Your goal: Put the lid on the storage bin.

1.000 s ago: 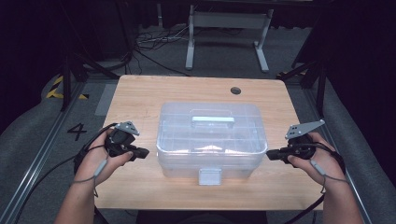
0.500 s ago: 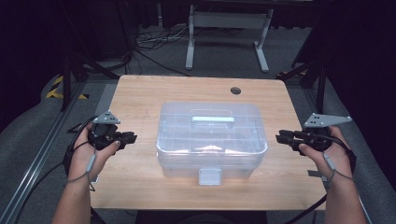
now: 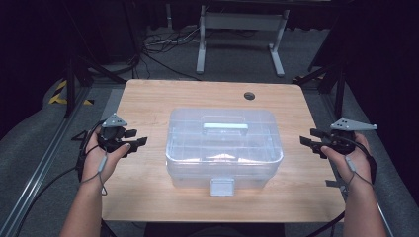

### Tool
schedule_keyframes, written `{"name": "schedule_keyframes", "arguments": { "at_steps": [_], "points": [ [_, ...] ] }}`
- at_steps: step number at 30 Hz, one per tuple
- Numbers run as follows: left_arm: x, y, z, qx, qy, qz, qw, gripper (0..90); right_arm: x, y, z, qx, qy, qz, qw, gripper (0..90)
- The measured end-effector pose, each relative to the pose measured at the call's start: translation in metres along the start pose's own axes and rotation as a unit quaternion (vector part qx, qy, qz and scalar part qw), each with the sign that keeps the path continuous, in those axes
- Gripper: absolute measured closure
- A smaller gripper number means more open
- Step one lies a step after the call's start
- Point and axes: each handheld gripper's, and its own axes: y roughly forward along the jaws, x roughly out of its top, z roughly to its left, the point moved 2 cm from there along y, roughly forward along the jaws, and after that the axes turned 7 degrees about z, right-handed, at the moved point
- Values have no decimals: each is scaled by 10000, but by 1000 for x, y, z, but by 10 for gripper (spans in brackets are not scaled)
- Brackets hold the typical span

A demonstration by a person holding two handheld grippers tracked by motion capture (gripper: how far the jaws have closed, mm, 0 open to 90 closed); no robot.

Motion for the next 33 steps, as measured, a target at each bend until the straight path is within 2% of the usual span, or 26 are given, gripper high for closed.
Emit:
{"name": "schedule_keyframes", "arguments": {
  "at_steps": [5, 10, 14, 25, 32, 33],
  "points": [
    [-4, 11, 6, 43, -130, 45, 9999, 433, -9, 11, -14, -13, 240, -56, 9997, 405],
    [-9, 21, 12, 68, -208, 74, 9997, 403, -21, 27, -26, -145, 317, 169, 9993, 400],
    [-13, 29, 16, 57, -273, 134, 9995, 397, -28, 39, -31, -144, 413, 206, 9988, 397],
    [-24, 49, 23, 68, -336, 346, 9988, 385, -41, 67, -34, -174, 353, 375, 9985, 388],
    [-30, 59, 24, 38, -261, 581, 9980, 380, -49, 82, -32, -125, 291, 496, 9983, 395],
    [-30, 60, 23, 15, -305, 619, 9976, 380, -50, 84, -31, -121, 277, 526, 9982, 396]
  ]
}}
